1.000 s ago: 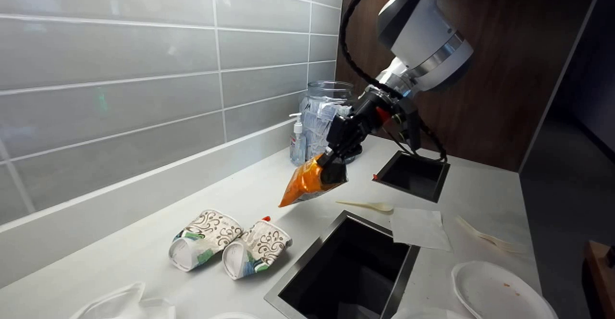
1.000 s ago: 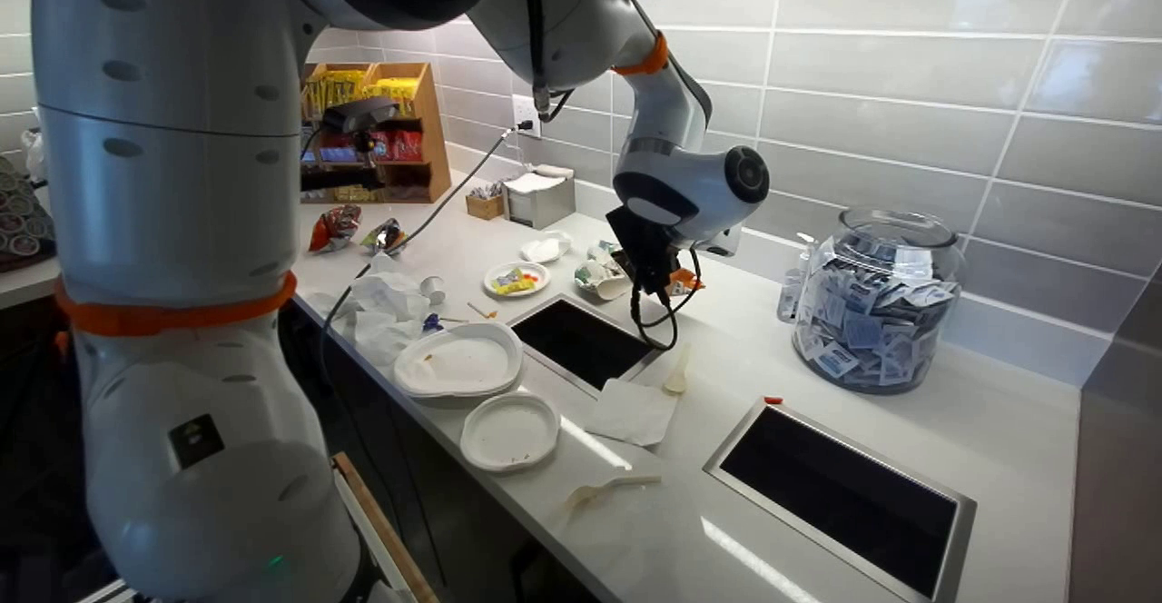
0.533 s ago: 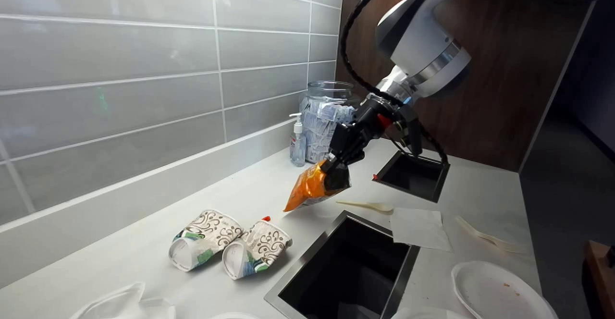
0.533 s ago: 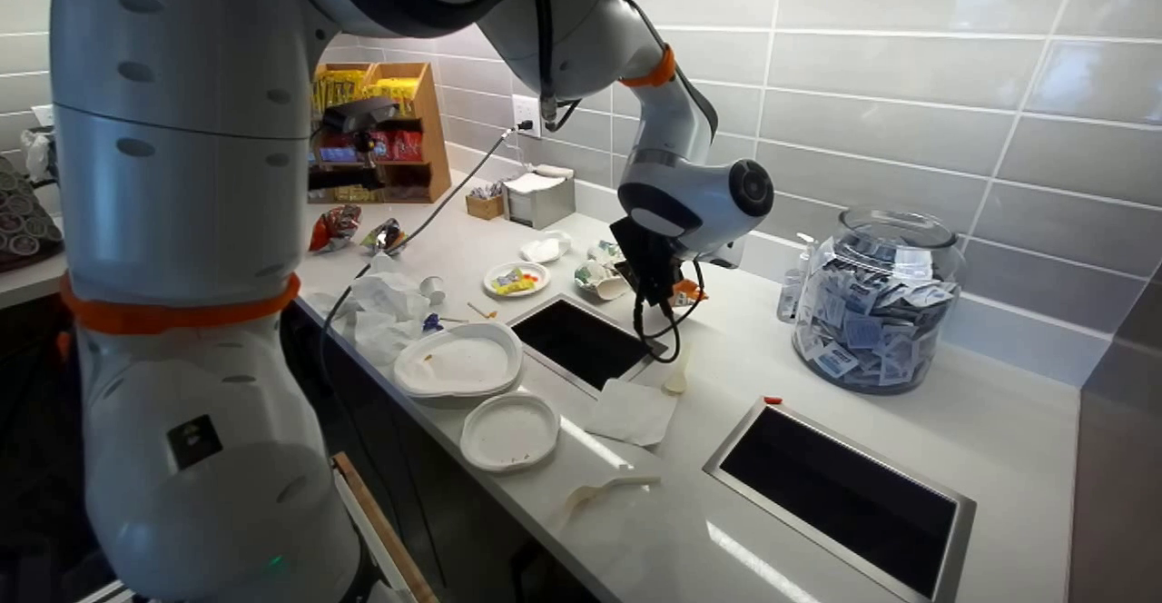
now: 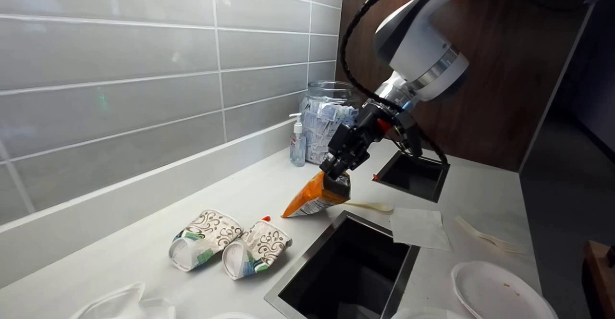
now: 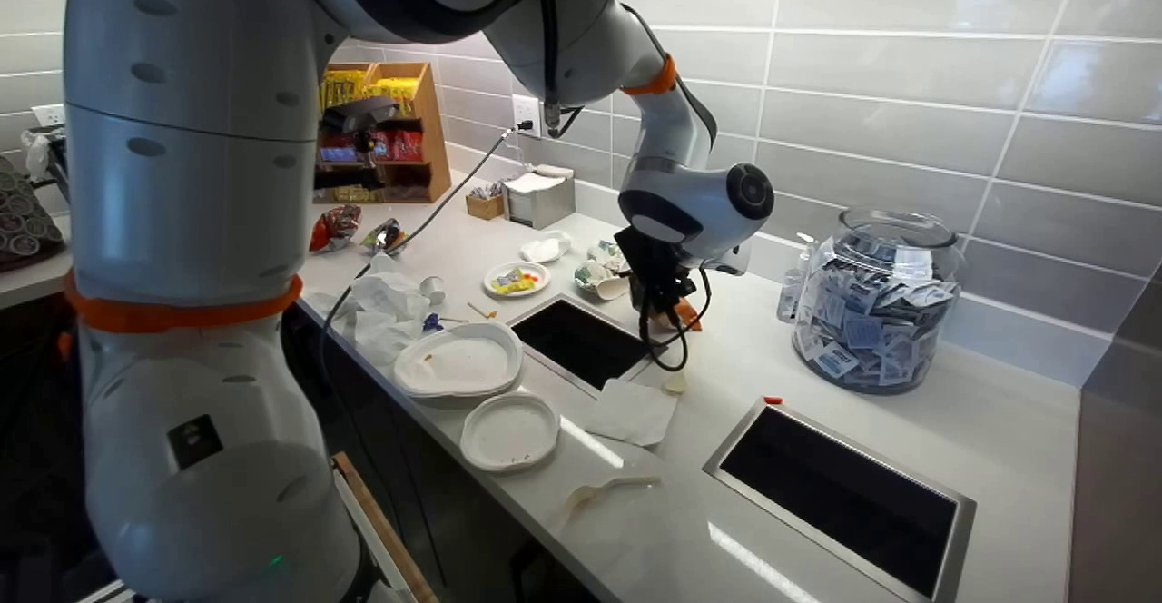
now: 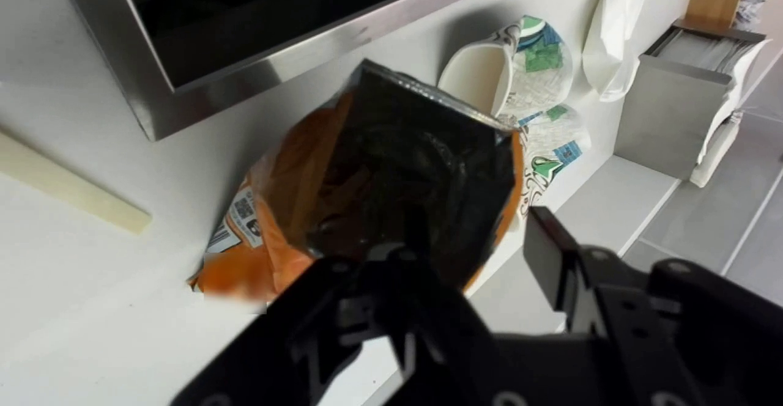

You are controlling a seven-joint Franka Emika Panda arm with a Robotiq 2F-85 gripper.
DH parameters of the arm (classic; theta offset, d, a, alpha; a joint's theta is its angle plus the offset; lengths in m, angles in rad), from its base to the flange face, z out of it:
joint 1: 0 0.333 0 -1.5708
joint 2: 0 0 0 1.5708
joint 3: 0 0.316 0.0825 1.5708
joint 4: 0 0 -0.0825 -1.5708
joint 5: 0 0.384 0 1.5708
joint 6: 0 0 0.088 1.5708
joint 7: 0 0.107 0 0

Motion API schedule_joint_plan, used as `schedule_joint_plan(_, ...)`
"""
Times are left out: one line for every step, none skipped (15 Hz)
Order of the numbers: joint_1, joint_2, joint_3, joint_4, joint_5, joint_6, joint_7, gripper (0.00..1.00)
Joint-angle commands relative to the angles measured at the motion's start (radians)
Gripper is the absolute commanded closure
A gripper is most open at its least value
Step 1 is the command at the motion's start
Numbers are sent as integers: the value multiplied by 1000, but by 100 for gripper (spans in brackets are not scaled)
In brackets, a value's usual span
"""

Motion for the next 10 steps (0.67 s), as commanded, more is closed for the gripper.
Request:
schedule_joint_plan(24, -31, -6, -18, -90, 65, 55, 22)
schedule_joint_plan(30, -45, -8, -24, -138, 78, 83, 15)
schedule_joint_plan(34, -61, -9, -29, -191, 88, 116, 7)
schedule_joint_plan(38, -81, -9, -35, -253, 91, 159, 1)
schedule_joint_plan(42, -99, -9, -40, -315, 97, 204, 0)
schedule_joint_plan(42, -116, -6, -43, -376, 92, 246, 0)
schedule_joint_plan(42, -134, -2, -44, -435, 81, 290, 0)
schedule_joint_plan(42, -151, 1, -46, -497, 69, 332, 0)
schedule_joint_plan(43, -169, 4, -46, -558, 69, 372, 0)
schedule_joint_plan(42, -182, 8, -45, -617, 71, 402, 0)
